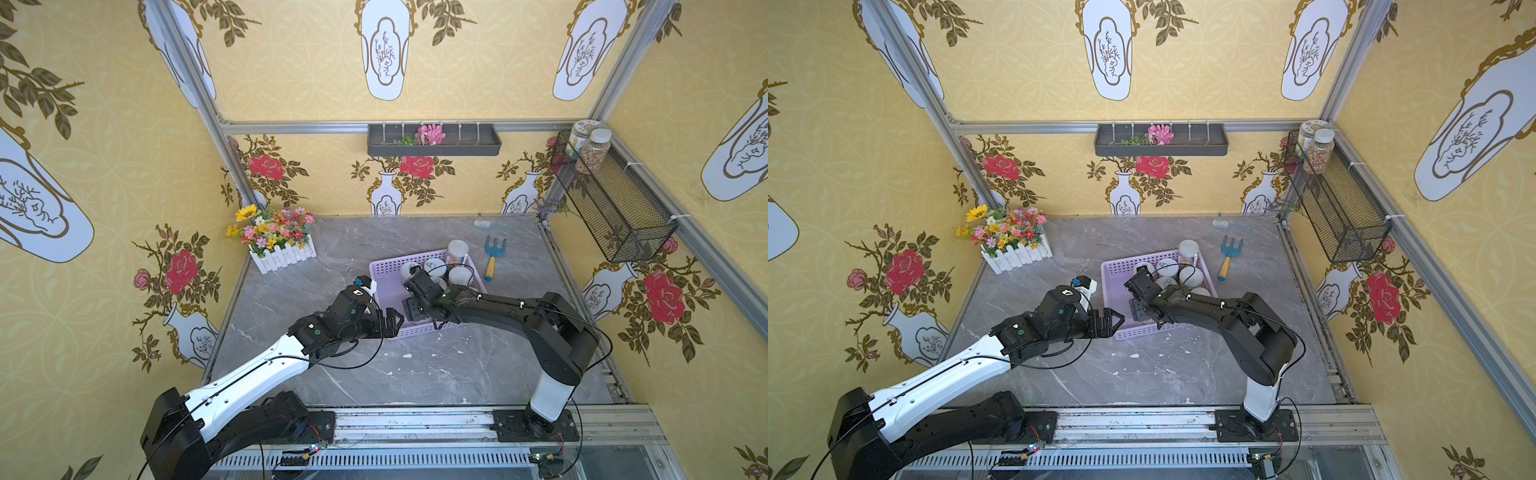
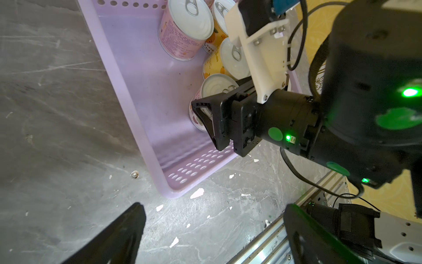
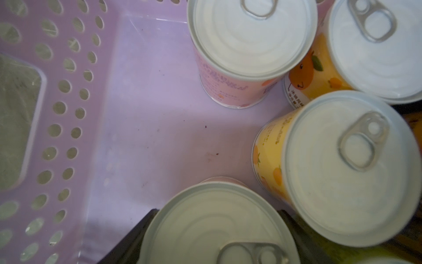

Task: Put the canned food in the basket
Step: Place the canned food in the basket.

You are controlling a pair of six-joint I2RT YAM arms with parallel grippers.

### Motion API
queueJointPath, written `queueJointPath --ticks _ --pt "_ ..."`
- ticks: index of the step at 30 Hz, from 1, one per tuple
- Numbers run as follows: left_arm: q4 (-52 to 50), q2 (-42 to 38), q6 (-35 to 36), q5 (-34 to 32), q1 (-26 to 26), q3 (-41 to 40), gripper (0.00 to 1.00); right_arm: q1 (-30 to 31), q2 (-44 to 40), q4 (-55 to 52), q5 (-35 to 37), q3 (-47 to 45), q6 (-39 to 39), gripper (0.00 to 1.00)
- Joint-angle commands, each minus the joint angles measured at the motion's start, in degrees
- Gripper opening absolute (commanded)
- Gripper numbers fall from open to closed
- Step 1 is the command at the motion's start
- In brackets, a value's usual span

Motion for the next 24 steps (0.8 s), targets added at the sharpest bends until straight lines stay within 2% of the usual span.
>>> queueJointPath --ticks 1,9,12,19,24 --pt "0.5 0.1 0.3 -0.4 -0.1 0.0 1.00 -0.1 -0.4 -1.2 2.0 0.1 0.5 0.80" --pt "0.4 0.9 0.4 -0.9 -0.1 0.1 1.00 0.0 -2.2 -2.0 1.4 0.5 0.5 0.91" --pt "0.6 1.3 0.2 -1.0 -0.1 0.4 1.00 0.1 -4.2 -2.3 0.9 0.1 0.6 0.92" --pt "4.1 5.2 -0.9 0.2 -0.1 2.5 1.00 -0.5 -19.3 2.6 -2.9 -7.8 1.1 0.94" --pt "8.8 12.0 -2.6 4.1 -0.1 5.9 1.00 -8.1 -28.2 -0.7 -4.3 -12.9 4.2 0.96"
